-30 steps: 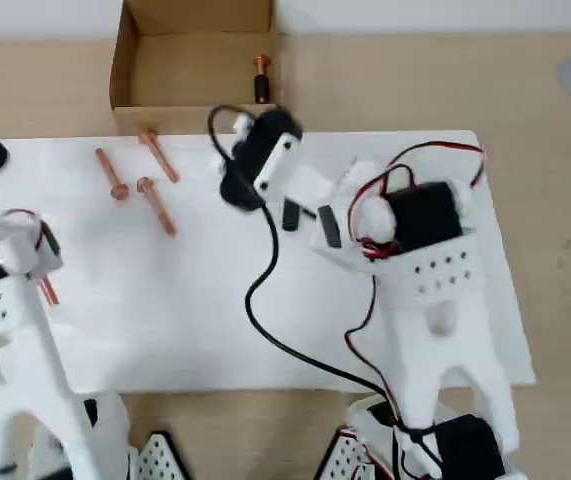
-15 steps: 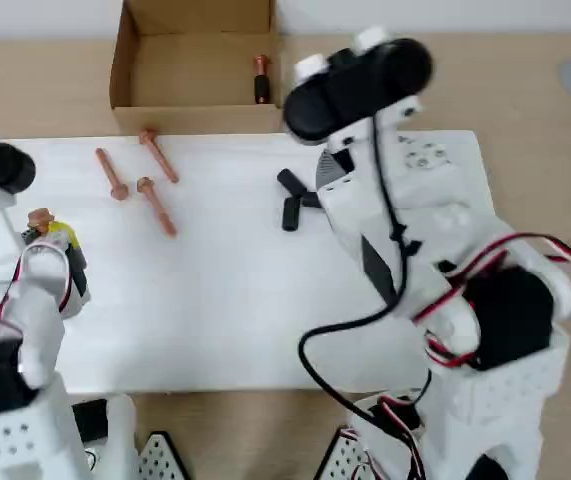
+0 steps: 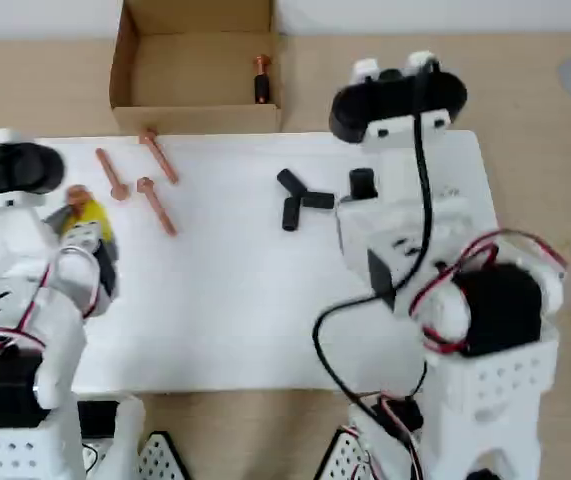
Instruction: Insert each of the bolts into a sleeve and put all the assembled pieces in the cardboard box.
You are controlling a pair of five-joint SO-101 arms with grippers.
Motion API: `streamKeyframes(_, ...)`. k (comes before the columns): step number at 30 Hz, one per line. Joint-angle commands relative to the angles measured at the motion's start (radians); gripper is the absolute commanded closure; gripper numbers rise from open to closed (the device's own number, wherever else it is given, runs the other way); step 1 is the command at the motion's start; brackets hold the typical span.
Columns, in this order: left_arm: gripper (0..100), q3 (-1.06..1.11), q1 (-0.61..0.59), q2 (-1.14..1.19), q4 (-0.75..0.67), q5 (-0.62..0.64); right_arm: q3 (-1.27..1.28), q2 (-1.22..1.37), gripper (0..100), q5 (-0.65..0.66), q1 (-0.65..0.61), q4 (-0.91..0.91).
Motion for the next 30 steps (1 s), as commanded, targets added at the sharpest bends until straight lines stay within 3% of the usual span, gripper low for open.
streamKeyframes(1, 99, 0.009, 0.075, -0.010, -0.032, 0.063, 0.091, -0.110, 98.6, -0.061, -0.084, -0.086)
streamKeyframes(9, 98, 0.018, 0.124, -0.018, -0.063, 0.141, 0.518, -0.456, 98.6, -0.058, -0.282, -0.491)
streamKeyframes(20, 99, 0.012, 0.118, -0.021, -0.094, 0.155, 1.365, -0.871, 98.6, -0.058, -0.317, -1.267)
streamKeyframes(26, 99, 0.012, 0.117, -0.021, -0.178, 0.298, 1.639, -0.998, 98.7, -0.058, -0.317, -1.427)
streamKeyframes(30, 99, 0.014, 0.126, -0.021, -0.212, 0.313, 1.690, -1.049, 98.7, -0.058, -0.317, -1.433)
